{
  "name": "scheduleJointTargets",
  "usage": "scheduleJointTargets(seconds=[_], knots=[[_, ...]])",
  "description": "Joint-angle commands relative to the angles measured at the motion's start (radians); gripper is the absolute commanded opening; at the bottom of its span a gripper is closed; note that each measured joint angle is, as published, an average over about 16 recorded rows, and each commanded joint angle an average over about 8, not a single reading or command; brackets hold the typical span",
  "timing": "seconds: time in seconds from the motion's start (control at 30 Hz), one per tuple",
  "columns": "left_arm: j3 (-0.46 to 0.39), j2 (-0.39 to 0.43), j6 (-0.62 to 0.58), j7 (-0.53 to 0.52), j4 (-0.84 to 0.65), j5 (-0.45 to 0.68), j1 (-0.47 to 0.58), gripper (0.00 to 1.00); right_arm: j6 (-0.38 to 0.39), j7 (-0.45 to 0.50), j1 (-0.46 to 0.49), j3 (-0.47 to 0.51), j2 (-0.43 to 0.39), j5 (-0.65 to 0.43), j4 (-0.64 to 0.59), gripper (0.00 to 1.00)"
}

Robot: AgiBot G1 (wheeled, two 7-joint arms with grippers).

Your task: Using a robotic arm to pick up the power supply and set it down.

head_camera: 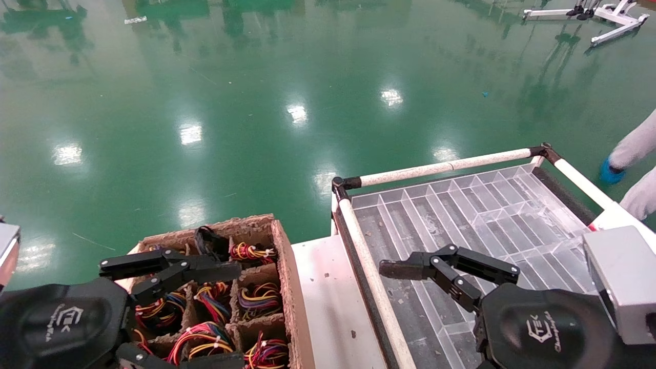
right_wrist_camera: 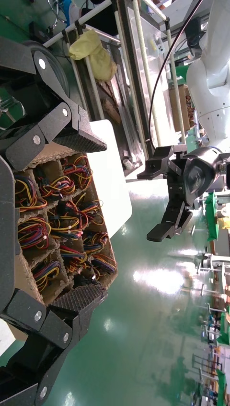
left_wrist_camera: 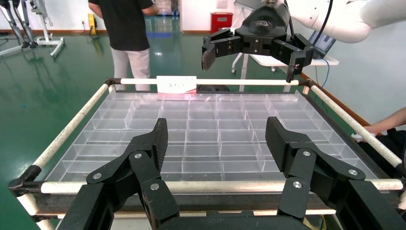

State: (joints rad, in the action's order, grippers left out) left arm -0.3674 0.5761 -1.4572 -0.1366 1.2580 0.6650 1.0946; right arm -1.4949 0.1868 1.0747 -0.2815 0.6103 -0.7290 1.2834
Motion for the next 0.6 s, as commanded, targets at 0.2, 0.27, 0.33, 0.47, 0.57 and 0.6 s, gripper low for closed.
scheduleJointTargets(seconds=[0.2, 0.27, 0.33, 0.47, 0.57, 0.6], knots=[[0.000, 0.000, 0.000, 0.000, 0.000, 0.000, 0.000, 1.00, 0.000, 0.000, 0.000, 0.000, 0.000, 0.000, 0.000, 1.00], [0.000, 0.000, 0.000, 0.000, 0.000, 0.000, 0.000, 1.00, 0.000, 0.000, 0.000, 0.000, 0.000, 0.000, 0.000, 1.00], [0.000, 0.000, 0.000, 0.000, 0.000, 0.000, 0.000, 1.00, 0.000, 0.000, 0.000, 0.000, 0.000, 0.000, 0.000, 1.00], [0.000, 0.000, 0.000, 0.000, 0.000, 0.000, 0.000, 1.00, 0.000, 0.000, 0.000, 0.000, 0.000, 0.000, 0.000, 1.00], [0.000, 0.000, 0.000, 0.000, 0.000, 0.000, 0.000, 0.74, 0.000, 0.000, 0.000, 0.000, 0.000, 0.000, 0.000, 1.00], [0.000, 0.000, 0.000, 0.000, 0.000, 0.000, 0.000, 0.61, 0.000, 0.000, 0.000, 0.000, 0.000, 0.000, 0.000, 1.00]])
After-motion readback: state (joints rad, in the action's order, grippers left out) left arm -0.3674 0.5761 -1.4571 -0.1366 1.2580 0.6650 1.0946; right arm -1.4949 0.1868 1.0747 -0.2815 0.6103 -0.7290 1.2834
